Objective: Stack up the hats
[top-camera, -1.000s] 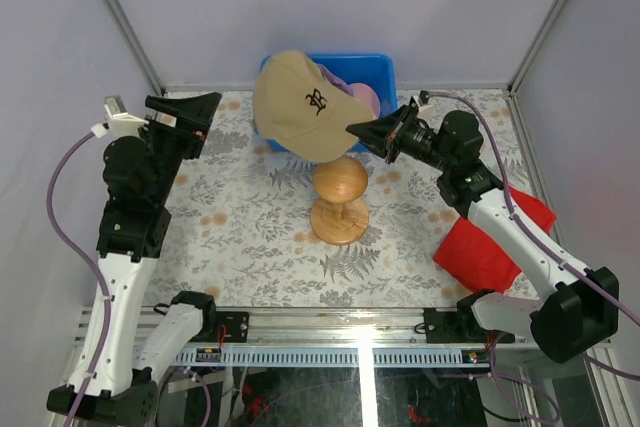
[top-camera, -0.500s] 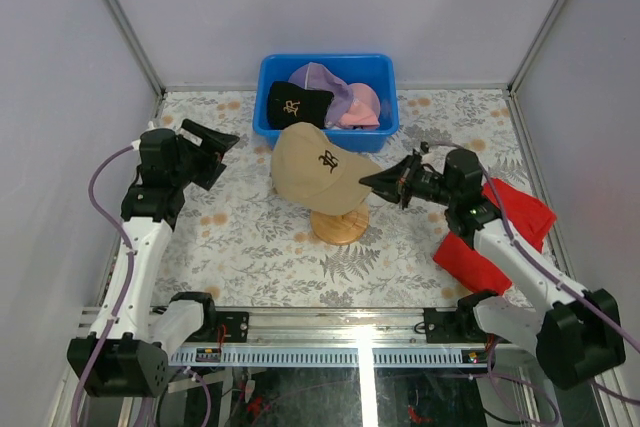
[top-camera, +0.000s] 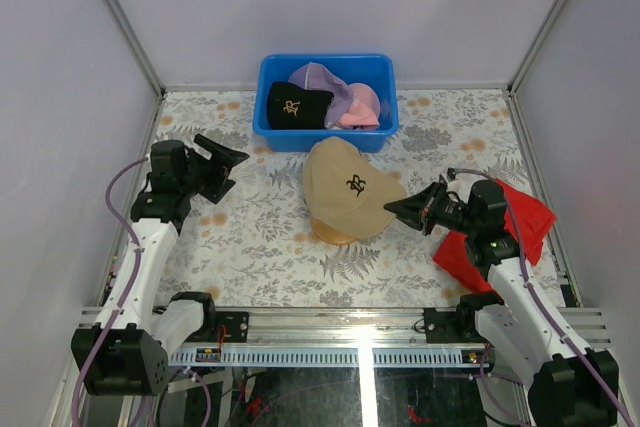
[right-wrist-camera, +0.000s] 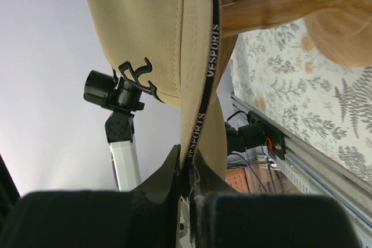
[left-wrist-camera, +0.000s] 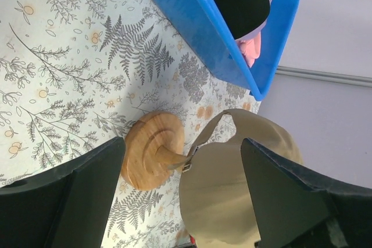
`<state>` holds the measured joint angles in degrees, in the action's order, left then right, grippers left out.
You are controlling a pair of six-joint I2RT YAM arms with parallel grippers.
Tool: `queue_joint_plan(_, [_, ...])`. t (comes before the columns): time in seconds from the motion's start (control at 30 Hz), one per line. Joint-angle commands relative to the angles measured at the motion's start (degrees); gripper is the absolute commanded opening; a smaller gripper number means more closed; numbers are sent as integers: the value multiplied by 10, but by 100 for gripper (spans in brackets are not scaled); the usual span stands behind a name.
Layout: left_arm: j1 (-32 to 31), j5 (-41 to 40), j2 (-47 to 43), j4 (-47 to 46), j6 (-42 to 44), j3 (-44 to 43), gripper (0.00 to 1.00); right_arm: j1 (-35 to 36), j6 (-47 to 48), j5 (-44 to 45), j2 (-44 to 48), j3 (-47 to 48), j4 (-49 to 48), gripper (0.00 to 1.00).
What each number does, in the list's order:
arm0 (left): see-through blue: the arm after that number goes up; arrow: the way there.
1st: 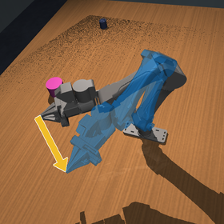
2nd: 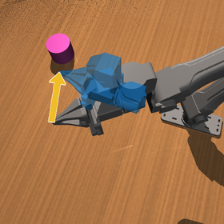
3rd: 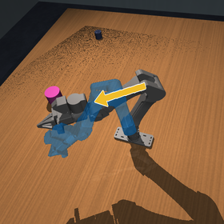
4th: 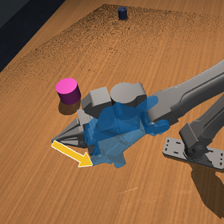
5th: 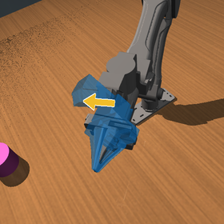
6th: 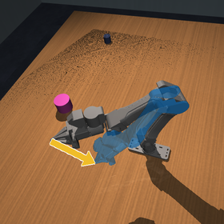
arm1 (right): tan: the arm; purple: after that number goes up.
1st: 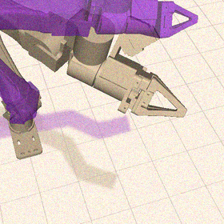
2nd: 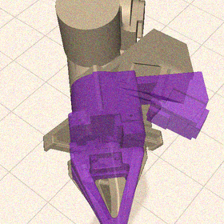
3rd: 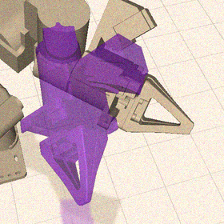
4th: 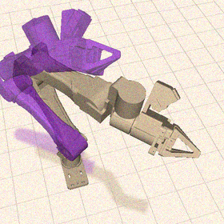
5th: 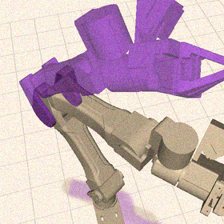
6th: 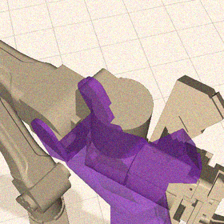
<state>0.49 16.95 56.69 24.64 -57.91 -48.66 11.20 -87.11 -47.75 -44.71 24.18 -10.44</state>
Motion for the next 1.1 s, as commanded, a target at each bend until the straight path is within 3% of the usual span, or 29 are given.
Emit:
queue_joint_plan(0.0, [5,28,-4,-46,7,15,80,-22,54,-67,1,-9,76,0])
queue_joint_plan(0.23, [4,39,12,-59,5,15,80,-52,158,-82,-32,24,171,11])
queue_joint_plan(0.33, [4,42,20,-59,8,11,80,-63,212,-83,-40,40,226,24])
queue_joint_plan(0.47, [5,44,29,-63,8,7,80,-72,245,-77,-39,50,258,51])
queue_joint_plan(0.57, [4,46,39,-64,8,0,80,-76,281,-62,-39,70,292,60])
queue_joint_plan(0.87, [4,59,109,-68,24,-66,80,-89,507,98,-103,232,545,70])
queue_joint_plan(1.07, [3,58,154,-63,39,-127,80,-91,582,186,-134,291,608,74])
